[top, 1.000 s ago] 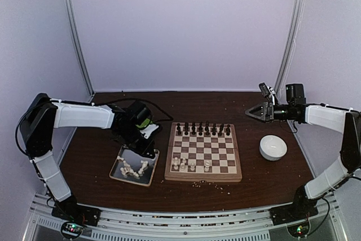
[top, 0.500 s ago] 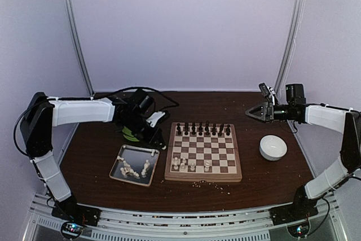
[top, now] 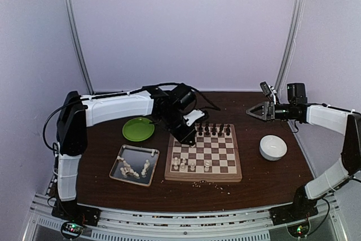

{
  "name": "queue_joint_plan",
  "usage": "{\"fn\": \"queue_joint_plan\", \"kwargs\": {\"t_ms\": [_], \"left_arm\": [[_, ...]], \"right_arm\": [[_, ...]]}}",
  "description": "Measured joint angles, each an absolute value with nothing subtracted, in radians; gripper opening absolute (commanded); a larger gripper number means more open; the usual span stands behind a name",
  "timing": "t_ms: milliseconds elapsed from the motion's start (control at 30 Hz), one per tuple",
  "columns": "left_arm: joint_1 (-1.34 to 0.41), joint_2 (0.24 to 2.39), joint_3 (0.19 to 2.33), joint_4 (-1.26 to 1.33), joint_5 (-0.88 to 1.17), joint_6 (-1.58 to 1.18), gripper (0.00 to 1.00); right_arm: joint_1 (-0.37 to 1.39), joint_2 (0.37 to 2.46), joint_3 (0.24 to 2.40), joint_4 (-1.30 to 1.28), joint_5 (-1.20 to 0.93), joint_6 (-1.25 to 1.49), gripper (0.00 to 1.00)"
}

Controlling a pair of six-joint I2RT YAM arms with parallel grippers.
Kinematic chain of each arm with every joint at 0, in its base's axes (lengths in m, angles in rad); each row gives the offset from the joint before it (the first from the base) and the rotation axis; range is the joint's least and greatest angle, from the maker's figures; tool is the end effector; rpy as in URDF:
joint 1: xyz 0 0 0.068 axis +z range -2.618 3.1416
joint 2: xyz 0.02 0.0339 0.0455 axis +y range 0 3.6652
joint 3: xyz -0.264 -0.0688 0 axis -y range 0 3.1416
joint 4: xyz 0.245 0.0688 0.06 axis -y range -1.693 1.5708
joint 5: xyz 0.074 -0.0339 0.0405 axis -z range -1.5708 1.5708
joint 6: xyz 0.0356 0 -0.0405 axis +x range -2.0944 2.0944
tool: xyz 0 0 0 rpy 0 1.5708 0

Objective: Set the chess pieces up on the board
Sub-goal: Place the pawn on c2.

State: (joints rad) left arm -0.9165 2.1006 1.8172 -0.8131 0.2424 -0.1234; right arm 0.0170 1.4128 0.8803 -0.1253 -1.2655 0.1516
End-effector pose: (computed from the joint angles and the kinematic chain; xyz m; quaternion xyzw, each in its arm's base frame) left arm 0.2701 -0.3662 0.2338 0.3989 0.8790 -0.2179 0.1440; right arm 0.2864 0.0388 0.2497 -0.2114 0.7397 0.5589 0.3095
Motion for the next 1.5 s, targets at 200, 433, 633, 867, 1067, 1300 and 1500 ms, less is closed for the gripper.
{"fn": "queue_joint_plan", "kwargs": {"t_ms": [200,433,633,867,1067,1300,1500], "left_arm": [[-0.955,2.144,1.877,-0.902,0.202,-0.07,0.03],[-0.974,2.178,1.894,-0.942,0.167,-0.024,0.03],[-0.992,2.188,1.895,-0.959,0.16,0.002,0.04],[-1.008,2.212,1.914,-0.971,0.16,0.02,0.05],[-1.012,2.244,1.925,-0.982,0.156,0.03,0.06],[-1.012,2.251,1.925,-0.996,0.152,0.032,0.07],[-1.014,2.252,1.925,-0.997,0.152,0.033,0.08]], "right_arm": [[0.014,1.412,0.882,-0.128,-1.267,0.147,0.69],[0.014,1.412,0.885,-0.134,-1.268,0.14,0.69],[0.014,1.412,0.886,-0.139,-1.268,0.138,0.69],[0.014,1.412,0.886,-0.139,-1.268,0.138,0.69],[0.014,1.412,0.886,-0.139,-1.269,0.138,0.69],[0.014,1.412,0.886,-0.139,-1.27,0.138,0.69],[0.014,1.412,0.886,-0.139,-1.272,0.138,0.69]]}}
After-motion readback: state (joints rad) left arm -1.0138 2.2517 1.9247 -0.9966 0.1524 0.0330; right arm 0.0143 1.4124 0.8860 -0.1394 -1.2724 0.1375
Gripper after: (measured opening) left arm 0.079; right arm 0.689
